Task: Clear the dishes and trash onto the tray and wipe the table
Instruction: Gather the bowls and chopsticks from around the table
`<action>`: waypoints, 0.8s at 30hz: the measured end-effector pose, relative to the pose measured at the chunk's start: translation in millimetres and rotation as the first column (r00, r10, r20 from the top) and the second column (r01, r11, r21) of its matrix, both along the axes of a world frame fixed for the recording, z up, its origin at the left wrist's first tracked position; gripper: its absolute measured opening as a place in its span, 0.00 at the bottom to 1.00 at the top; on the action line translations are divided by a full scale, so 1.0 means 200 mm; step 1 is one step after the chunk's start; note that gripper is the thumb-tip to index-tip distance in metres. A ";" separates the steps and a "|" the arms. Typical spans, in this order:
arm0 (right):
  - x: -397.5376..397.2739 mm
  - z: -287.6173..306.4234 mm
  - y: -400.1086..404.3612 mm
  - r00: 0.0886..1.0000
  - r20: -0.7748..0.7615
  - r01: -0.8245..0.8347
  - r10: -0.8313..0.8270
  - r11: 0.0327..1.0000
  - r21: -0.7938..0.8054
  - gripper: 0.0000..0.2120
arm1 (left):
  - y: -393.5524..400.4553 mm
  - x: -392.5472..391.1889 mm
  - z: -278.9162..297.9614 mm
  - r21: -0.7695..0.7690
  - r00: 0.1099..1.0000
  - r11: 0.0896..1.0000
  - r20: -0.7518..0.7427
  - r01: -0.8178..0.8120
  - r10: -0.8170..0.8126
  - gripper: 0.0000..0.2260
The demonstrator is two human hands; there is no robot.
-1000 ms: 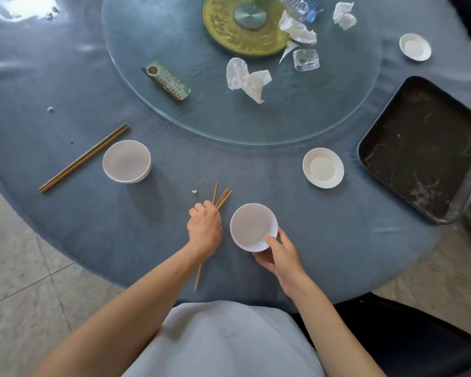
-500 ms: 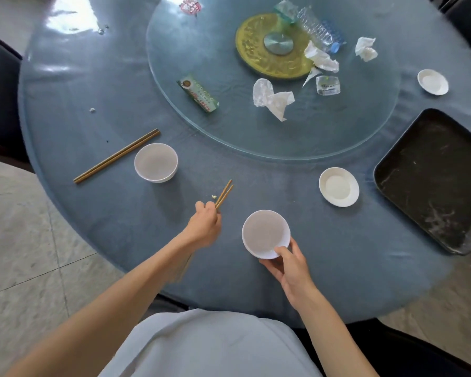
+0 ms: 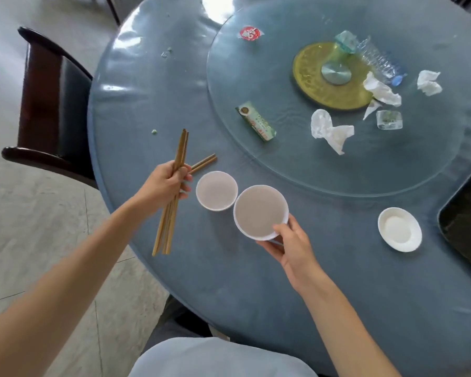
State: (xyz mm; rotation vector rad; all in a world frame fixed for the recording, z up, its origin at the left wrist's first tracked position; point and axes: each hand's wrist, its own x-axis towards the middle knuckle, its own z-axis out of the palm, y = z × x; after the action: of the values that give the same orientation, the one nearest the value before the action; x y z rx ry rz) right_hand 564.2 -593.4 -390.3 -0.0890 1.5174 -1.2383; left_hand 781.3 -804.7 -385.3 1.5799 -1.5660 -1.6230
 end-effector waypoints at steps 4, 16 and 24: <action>0.17 0.01 -0.25 1.000 -0.001 0.012 -0.012 1.000 0.019 0.19 | -0.26 0.11 -0.12 -0.093 0.962 0.992 0.266 0.084 -0.056 0.11; 0.44 -0.13 -0.57 0.985 -0.046 0.173 -0.168 0.968 0.183 0.21 | -0.50 0.00 -0.41 -0.082 0.691 0.823 0.594 0.562 -0.412 0.07; 0.47 -0.19 -0.62 0.967 -0.067 0.256 -0.247 0.942 0.217 0.22 | -0.48 -0.10 -0.47 -0.135 0.656 0.805 0.664 0.578 -0.359 0.07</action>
State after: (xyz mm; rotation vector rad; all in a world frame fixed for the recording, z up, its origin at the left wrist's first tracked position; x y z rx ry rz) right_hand 659.2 -716.4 -427.9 0.2387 1.7333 -1.2598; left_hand 760.8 -900.2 -479.1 1.6705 -2.6413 -0.9544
